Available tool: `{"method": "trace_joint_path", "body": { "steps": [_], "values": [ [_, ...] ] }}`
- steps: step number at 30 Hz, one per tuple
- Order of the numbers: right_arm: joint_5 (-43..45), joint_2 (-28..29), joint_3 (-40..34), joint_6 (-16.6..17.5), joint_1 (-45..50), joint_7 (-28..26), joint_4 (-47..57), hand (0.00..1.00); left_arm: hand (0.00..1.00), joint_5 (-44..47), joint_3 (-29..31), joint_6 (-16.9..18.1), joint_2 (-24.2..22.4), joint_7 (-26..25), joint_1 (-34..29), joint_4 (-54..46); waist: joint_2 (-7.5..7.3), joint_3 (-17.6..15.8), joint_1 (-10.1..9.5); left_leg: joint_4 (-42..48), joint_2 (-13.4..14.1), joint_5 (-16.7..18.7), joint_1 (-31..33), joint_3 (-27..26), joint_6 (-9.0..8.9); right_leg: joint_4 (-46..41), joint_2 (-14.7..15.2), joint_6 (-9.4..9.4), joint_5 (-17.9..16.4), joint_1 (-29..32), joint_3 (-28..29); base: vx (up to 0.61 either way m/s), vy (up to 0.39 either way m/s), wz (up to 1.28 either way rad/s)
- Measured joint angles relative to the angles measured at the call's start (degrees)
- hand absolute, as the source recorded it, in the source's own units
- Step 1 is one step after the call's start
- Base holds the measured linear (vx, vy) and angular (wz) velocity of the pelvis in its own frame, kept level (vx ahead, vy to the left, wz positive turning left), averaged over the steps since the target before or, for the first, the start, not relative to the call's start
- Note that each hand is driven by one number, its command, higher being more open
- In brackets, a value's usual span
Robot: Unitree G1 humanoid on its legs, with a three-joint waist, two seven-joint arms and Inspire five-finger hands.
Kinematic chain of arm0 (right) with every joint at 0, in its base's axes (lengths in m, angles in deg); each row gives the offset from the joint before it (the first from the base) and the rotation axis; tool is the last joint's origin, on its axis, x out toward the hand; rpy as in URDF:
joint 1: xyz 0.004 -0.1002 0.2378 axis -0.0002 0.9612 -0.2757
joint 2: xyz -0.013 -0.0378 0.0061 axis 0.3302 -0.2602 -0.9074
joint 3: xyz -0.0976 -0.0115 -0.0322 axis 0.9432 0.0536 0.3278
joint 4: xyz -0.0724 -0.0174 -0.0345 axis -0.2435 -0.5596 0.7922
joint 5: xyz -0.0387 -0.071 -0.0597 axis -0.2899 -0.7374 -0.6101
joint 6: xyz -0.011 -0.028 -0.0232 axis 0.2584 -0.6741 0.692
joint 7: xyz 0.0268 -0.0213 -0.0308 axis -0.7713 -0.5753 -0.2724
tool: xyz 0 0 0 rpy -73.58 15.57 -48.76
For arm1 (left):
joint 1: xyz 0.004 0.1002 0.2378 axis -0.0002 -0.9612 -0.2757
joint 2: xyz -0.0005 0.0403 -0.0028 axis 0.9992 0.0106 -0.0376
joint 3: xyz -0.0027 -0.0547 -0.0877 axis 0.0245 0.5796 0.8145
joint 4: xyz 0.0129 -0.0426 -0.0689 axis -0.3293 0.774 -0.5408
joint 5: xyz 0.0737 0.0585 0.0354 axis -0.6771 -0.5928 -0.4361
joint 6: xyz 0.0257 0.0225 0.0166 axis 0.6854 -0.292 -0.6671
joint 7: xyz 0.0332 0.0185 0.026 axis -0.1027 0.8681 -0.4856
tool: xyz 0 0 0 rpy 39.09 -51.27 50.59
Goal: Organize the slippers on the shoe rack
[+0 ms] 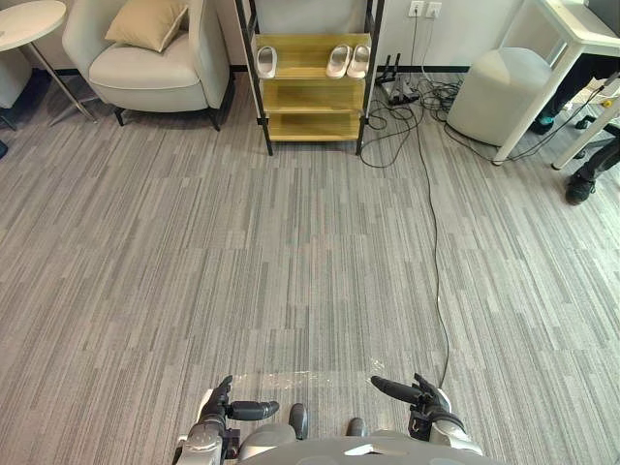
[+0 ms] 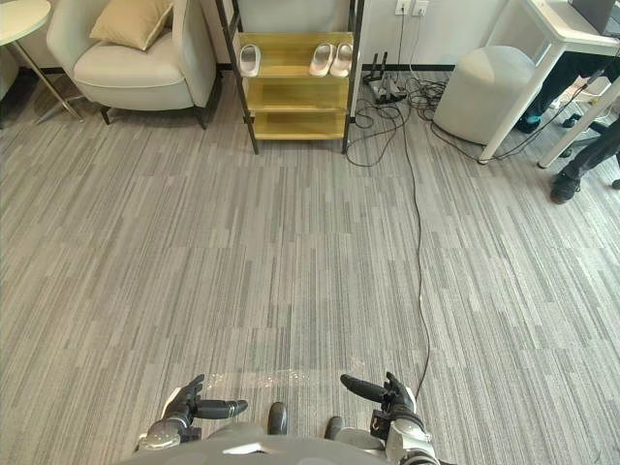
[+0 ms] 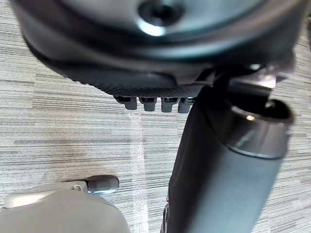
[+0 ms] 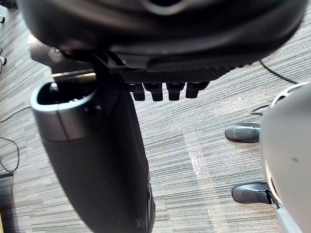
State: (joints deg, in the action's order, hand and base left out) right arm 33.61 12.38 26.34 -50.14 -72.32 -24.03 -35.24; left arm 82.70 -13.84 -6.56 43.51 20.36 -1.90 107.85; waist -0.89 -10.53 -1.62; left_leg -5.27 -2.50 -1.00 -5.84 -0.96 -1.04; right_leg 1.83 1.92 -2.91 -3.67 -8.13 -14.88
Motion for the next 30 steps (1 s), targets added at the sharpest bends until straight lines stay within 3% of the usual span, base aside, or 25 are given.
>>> {"method": "trace_joint_path", "body": {
  "steps": [11, 14, 15, 16, 18, 20, 24, 25, 26, 27, 28, 29, 30],
  "values": [
    [-3.15, -0.12, 1.73, -0.63, -0.75, -0.01, 0.00, 1.00, 1.00, 0.12, 0.00, -0.05, 0.50, 0.02, 0.41, 0.00, -0.77, -0.51, -0.45, 0.32, -0.17, 0.41, 2.31, -0.07, 0.57, 0.25, 0.11, -0.16, 0.08, 2.17, -0.26, 0.00, 0.000, 0.00],
    [-3.14, -0.18, 2.04, -0.93, -1.37, 0.01, 0.03, 1.00, 1.00, 0.31, 0.00, -0.09, 0.83, 0.06, 0.75, -0.05, -1.22, -1.07, -1.04, 5.59, -0.34, 4.15, 5.28, -0.66, 2.13, -6.95, 1.54, -3.22, -3.33, 5.98, -0.58, 0.03, 0.067, -0.04],
    [-3.13, -0.21, 2.18, -0.99, -1.34, -0.03, 0.11, 1.00, 1.00, 0.36, -0.02, -0.35, 0.98, 0.03, 0.59, 0.00, -1.33, -1.63, -1.20, 9.17, -0.44, 7.11, 6.05, -0.96, 2.92, -16.56, 3.33, -4.75, -6.24, 9.21, -0.99, 0.03, 0.076, -0.12],
    [-3.12, -0.37, 2.20, -1.06, -1.37, -0.11, 0.30, 1.00, 1.00, 0.37, -0.03, -0.49, 0.93, 0.00, 0.58, 0.00, -1.10, -1.87, -1.25, 10.33, -0.43, 7.90, 6.08, -1.04, 3.28, -20.77, 4.15, -5.11, -6.87, 10.68, -1.39, 0.04, 0.153, -0.09],
    [-2.94, -0.93, 2.79, -1.05, -1.26, -0.32, 1.89, 1.00, 1.00, 0.36, -0.04, -0.77, 1.18, 0.03, 0.88, -0.02, -1.04, -2.70, -1.11, 14.18, -1.27, 11.42, 5.74, -0.13, 4.57, -40.79, 8.40, -3.19, -7.58, 19.00, -2.41, 0.08, 0.151, 0.10],
    [-2.94, -1.04, 2.83, -0.81, -1.47, -0.31, 2.38, 1.00, 1.00, 0.36, -0.04, -1.10, 1.50, -0.19, 1.27, 0.00, -1.56, -3.22, -0.98, 15.78, -1.56, 13.13, 4.19, 1.23, 6.01, -48.51, 9.40, -1.82, -10.16, 22.81, -1.75, 0.19, 0.112, 0.30],
    [-2.74, -1.32, 3.01, 0.09, -2.28, -0.43, 2.51, 1.00, 1.00, 0.35, 0.04, -1.21, 1.24, -0.53, 1.69, 0.00, -0.95, -3.66, 0.08, 14.48, -0.20, 15.11, 0.57, 5.75, 6.15, -42.70, 7.97, 0.05, -12.40, 26.20, -3.62, 0.28, -0.008, 0.56],
    [-2.33, -2.27, 3.38, 0.24, -3.47, -0.72, 2.85, 1.00, 1.00, 0.34, 0.05, -1.24, 0.21, -0.84, 1.96, 0.00, 0.77, -4.69, 0.38, 12.57, 2.25, 15.81, -2.16, 7.33, 5.99, -36.58, 5.43, 0.06, -11.89, 28.77, -4.34, 0.48, -0.105, 0.55],
    [-2.13, -2.48, 3.37, 0.35, -3.65, -0.73, 3.01, 1.00, 1.00, 0.34, 0.03, -1.25, -0.01, -0.83, 2.15, 0.01, 1.24, -4.95, 0.43, 11.87, 2.96, 15.85, -2.95, 7.99, 5.88, -34.15, 4.56, -0.10, -11.03, 29.60, -4.31, 0.53, -0.148, 0.65],
    [-1.82, -2.63, 3.28, 0.76, -3.69, -0.70, 3.82, 1.00, 1.00, 0.32, 0.03, -1.23, -0.04, -0.70, 2.25, 0.01, 1.46, -5.10, 0.57, 11.12, 3.81, 16.15, -4.32, 9.08, 4.79, -28.03, 3.37, -0.13, -7.77, 31.30, -3.83, 0.51, -0.183, 0.61],
    [-1.75, -2.63, 3.27, 0.83, -3.57, -0.70, 4.08, 1.00, 1.00, 0.31, 0.05, -1.20, 0.19, -0.65, 2.35, 0.02, 0.70, -4.80, 0.73, 11.29, 3.92, 17.12, -5.42, 9.66, 3.10, -25.36, 3.10, 0.51, -5.00, 32.37, -3.04, 0.54, -0.214, 0.73],
    [-1.58, -2.45, 3.29, 0.84, -3.11, -0.72, 4.08, 1.00, 1.00, 0.28, 0.14, -1.23, 0.50, -0.73, 2.13, 0.12, -0.44, -4.15, 0.74, 11.69, 3.80, 18.47, -6.76, 10.00, 1.04, -23.39, 3.04, 2.71, -0.82, 32.78, -2.45, 0.63, -0.277, 0.65],
    [-1.11, -2.33, 3.14, 0.82, -2.65, -0.78, 4.08, 1.00, 1.00, 0.27, 0.39, -1.23, 0.58, -0.77, 1.85, 0.41, -0.42, -4.06, 1.00, 12.36, 4.13, 19.39, -7.66, 10.90, -0.13, -23.98, 3.20, 6.06, 4.01, 32.06, -2.09, 0.54, -0.234, 0.49]
  ]
}}
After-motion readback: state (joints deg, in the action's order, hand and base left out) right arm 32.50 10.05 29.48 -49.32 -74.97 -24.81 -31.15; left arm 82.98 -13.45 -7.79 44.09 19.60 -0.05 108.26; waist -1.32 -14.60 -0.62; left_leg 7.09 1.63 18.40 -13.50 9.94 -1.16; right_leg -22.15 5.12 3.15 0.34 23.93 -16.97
